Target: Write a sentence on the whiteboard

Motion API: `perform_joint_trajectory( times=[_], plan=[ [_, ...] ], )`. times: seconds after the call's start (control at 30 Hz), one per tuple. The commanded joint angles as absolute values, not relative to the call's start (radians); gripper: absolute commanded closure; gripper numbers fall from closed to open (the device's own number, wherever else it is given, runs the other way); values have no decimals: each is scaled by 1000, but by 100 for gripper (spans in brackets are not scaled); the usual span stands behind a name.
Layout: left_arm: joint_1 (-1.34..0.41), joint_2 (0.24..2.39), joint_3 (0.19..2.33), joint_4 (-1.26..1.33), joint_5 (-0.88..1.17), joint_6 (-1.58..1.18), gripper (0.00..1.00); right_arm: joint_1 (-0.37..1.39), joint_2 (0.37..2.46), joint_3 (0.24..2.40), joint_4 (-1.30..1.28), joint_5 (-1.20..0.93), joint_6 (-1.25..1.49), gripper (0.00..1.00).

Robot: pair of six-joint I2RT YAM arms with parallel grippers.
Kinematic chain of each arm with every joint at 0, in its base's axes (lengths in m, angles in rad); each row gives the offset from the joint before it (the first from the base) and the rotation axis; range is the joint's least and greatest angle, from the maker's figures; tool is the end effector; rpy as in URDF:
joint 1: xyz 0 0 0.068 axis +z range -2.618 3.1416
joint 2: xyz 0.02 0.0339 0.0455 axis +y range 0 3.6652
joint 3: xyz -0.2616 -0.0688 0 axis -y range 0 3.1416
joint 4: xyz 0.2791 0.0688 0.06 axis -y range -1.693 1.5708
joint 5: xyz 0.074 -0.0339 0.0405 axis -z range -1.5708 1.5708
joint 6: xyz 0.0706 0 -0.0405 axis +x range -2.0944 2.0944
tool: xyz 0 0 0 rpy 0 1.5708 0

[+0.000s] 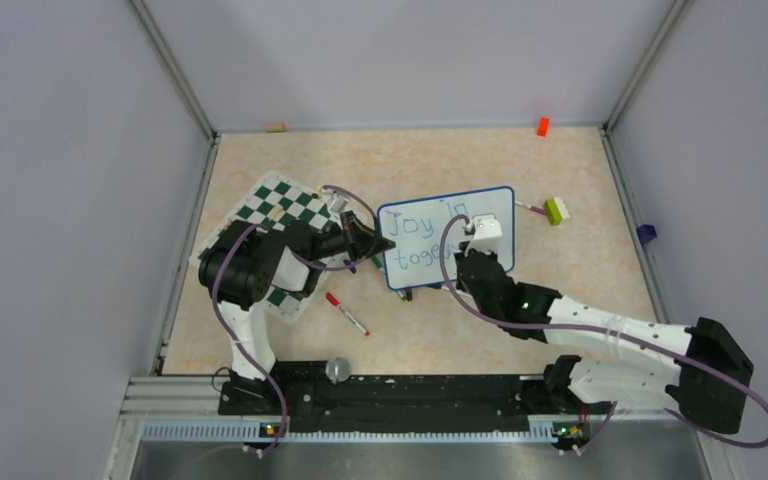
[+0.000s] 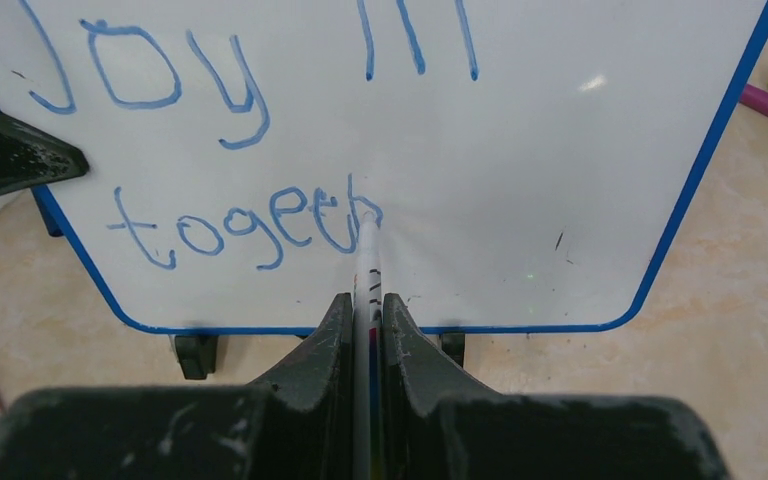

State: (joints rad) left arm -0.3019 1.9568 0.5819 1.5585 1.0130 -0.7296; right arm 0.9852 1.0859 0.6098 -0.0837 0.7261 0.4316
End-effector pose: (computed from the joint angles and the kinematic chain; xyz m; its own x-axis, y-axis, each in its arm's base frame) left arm 0.3079 -0.1586 0.1141 -0.5059 -0.2120 -0.8362 0.8272 0.1557 -0.5399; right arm 0.1944 0.2083 0.2030 -0.3972 -0.0329 -0.9171 -0.1608 0.9864 0.0342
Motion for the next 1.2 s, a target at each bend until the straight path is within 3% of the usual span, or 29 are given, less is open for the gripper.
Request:
perform_joint_trajectory(
  times=[0.0, 1.17],
  plan=[
    [-303, 1972, 577, 1620, 1049, -613, 100, 976, 1007, 614, -75, 729, 445, 100],
    [-304, 1973, 576, 1620, 1048, -613, 100, 955, 1065, 633, -60, 730, 408, 100]
  ],
)
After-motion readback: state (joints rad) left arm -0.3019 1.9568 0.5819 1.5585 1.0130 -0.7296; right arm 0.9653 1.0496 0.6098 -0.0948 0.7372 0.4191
